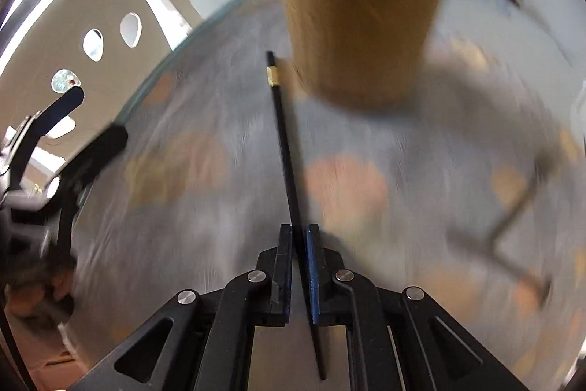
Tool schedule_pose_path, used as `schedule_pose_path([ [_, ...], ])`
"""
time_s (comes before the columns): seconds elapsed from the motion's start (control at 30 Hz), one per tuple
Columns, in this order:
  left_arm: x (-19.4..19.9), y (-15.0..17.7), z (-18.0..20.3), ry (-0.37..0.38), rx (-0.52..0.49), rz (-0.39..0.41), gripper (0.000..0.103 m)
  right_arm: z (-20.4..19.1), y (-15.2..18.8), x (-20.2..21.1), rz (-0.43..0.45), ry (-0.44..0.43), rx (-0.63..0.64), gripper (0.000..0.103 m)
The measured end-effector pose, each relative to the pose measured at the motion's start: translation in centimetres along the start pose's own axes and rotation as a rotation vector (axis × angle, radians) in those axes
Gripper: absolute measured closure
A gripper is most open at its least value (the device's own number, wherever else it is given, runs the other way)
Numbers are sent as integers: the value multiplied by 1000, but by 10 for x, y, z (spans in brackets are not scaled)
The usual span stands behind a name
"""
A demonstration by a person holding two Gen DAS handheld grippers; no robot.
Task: Organize utensils
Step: 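Grasp a black chopstick from the cloth with the right gripper and lift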
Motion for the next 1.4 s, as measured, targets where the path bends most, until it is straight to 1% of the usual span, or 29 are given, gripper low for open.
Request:
schedule_pose_path([
  [0.07, -1, -5, 2, -6, -19, 7, 0, -2, -12, -4, 31, 5, 36, 96],
  [0.13, -4, -8, 3, -14, -32, 4, 0, -4, -21, -7, 43, 8, 56, 96],
  [0.23, -7, -13, 4, -16, -35, 5, 0, -3, -14, -5, 48, -2, 79, 98],
  [0.33, -14, -22, 10, -5, -33, 15, 0, 14, 15, 11, 15, -19, 6, 98],
  [0.4, -22, -34, 19, 13, -38, 40, 0, 30, 37, 28, 5, 4, -53, 98],
  [0.53, -54, -52, 51, 87, -53, 43, 0, 74, 71, 63, 11, 4, -233, 98],
  [0.6, -68, -60, 69, 120, -58, 51, 0, 89, 78, 65, 13, 34, -294, 98],
  [0.63, -73, -62, 76, 143, -56, 47, 0, 95, 80, 64, 14, 32, -318, 98],
  [0.7, -79, -68, 90, 179, -45, 47, 0, 100, 78, 57, -1, -4, -337, 98],
  [0.73, -82, -71, 95, 180, -44, 53, 0, 101, 76, 51, -16, -21, -337, 98],
  [0.77, -84, -74, 98, 174, -45, 57, 0, 98, 73, 42, -34, -30, -327, 98],
  [0.83, -88, -78, 102, 160, -41, 59, 0, 95, 67, 30, -71, 4, -286, 98],
  [0.9, -91, -82, 104, 152, -30, 64, 0, 99, 58, 23, -63, 25, -262, 98],
  [1.0, -94, -85, 104, 128, 0, 72, 0, 101, 36, 12, -53, -2, -254, 97],
  [1.07, -96, -85, 104, 117, 5, 67, 0, 96, 25, -2, -69, -42, -239, 96],
  [1.1, -96, -85, 104, 113, 3, 68, 0, 95, 21, -7, -62, -38, -225, 97],
  [1.13, -95, -85, 104, 109, 1, 70, 0, 94, 16, -8, -29, -30, -207, 97],
  [1.2, -94, -85, 103, 95, -6, 75, 0, 95, 15, -10, -22, -39, -218, 97],
  [1.27, -94, -86, 104, 83, -14, 78, 0, 97, 15, -9, -7, -98, -277, 97],
  [1.33, -94, -86, 104, 79, -15, 80, 0, 100, 16, 2, 34, -201, -321, 97],
  [1.37, -94, -87, 105, 79, -14, 80, 0, 101, 15, 10, 65, -225, -321, 97],
  [1.4, -94, -87, 104, 81, -13, 80, 0, 102, 13, 17, 97, -225, -310, 97],
])
Point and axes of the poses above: each gripper's, at about its wrist camera, not at the fingertips, and x roughly against the way its jaws point, z to its right, y to its underside, the point moved 10 cm from there along -x, roughly the way its jaws point, and after that the axes turned 6 degrees about -x, right-handed, at the moved point
